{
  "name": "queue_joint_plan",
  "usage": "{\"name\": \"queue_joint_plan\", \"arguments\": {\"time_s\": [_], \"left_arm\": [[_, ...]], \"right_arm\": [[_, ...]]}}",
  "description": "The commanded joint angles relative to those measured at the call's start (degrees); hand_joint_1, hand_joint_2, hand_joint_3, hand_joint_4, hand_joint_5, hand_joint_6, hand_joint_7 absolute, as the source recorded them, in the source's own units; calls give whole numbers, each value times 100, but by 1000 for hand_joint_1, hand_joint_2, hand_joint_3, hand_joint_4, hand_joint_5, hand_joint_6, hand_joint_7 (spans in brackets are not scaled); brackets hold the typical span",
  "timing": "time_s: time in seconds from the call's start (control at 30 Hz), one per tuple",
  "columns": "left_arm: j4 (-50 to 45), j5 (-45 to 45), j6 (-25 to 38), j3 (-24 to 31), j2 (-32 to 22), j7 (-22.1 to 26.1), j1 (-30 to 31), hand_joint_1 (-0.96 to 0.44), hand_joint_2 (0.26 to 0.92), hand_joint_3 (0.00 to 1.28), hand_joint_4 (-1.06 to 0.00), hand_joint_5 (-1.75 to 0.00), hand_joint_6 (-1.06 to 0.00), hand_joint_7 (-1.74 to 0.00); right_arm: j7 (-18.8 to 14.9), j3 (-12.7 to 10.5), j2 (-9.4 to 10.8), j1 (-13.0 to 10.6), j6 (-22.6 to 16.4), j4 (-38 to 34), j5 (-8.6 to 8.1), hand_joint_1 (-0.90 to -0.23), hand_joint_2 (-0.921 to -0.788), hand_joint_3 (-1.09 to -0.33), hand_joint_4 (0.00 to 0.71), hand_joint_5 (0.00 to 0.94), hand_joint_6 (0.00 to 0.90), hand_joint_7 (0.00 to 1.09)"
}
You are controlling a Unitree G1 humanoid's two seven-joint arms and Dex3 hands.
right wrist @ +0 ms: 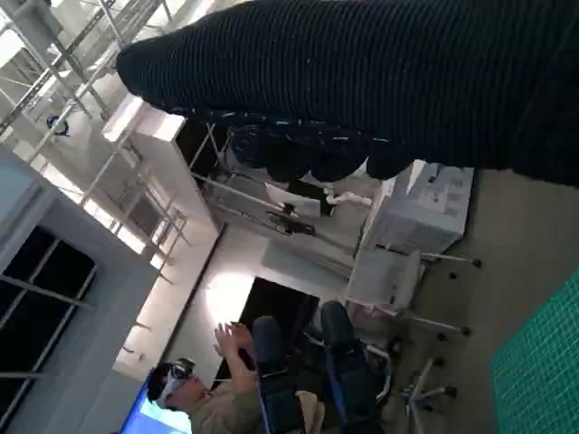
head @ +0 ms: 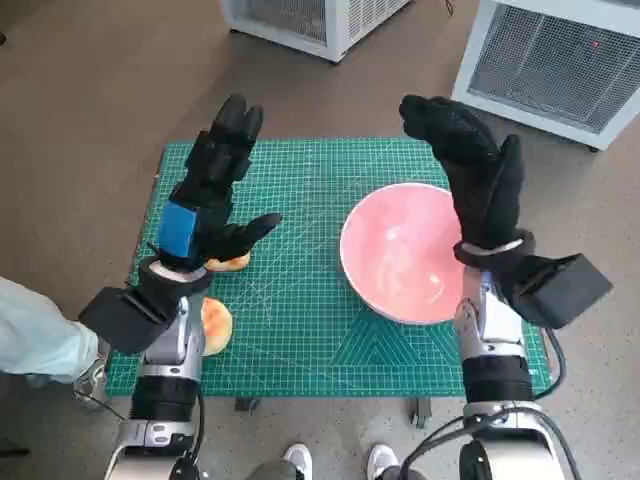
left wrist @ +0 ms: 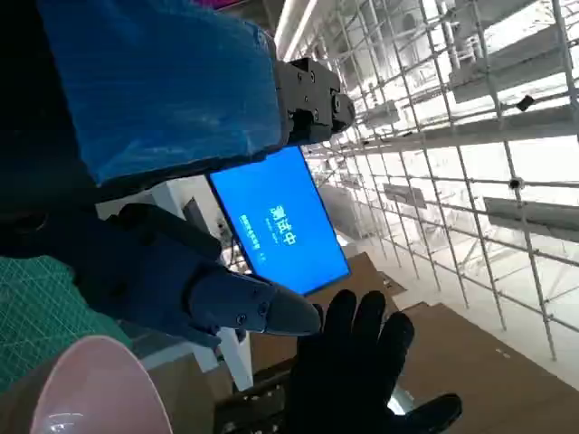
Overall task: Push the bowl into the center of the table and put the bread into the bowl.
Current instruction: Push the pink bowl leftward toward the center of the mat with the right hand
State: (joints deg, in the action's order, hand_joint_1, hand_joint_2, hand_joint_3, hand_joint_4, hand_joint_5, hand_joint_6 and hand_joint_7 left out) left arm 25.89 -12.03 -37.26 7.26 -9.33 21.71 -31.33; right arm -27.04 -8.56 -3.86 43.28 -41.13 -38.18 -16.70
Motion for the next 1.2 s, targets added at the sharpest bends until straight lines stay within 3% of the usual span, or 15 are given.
{"name": "queue_joint_plan", "arguments": {"time_s": [0.03, 1.2], "left_arm": [[-18, -6, -13, 3, -30, 13, -31, -439, 921, 130, -168, -5, -142, -145], [-55, -77, 39, -19, -12, 130, -12, -453, 921, 131, -175, -3, -132, -166]], "right_arm": [[-32, 0, 13, -178, 36, 0, -8, -684, -921, -752, 216, 0, 112, 462], [-87, -29, 16, -227, 13, -56, -39, -684, -921, -750, 215, 0, 116, 459]]}}
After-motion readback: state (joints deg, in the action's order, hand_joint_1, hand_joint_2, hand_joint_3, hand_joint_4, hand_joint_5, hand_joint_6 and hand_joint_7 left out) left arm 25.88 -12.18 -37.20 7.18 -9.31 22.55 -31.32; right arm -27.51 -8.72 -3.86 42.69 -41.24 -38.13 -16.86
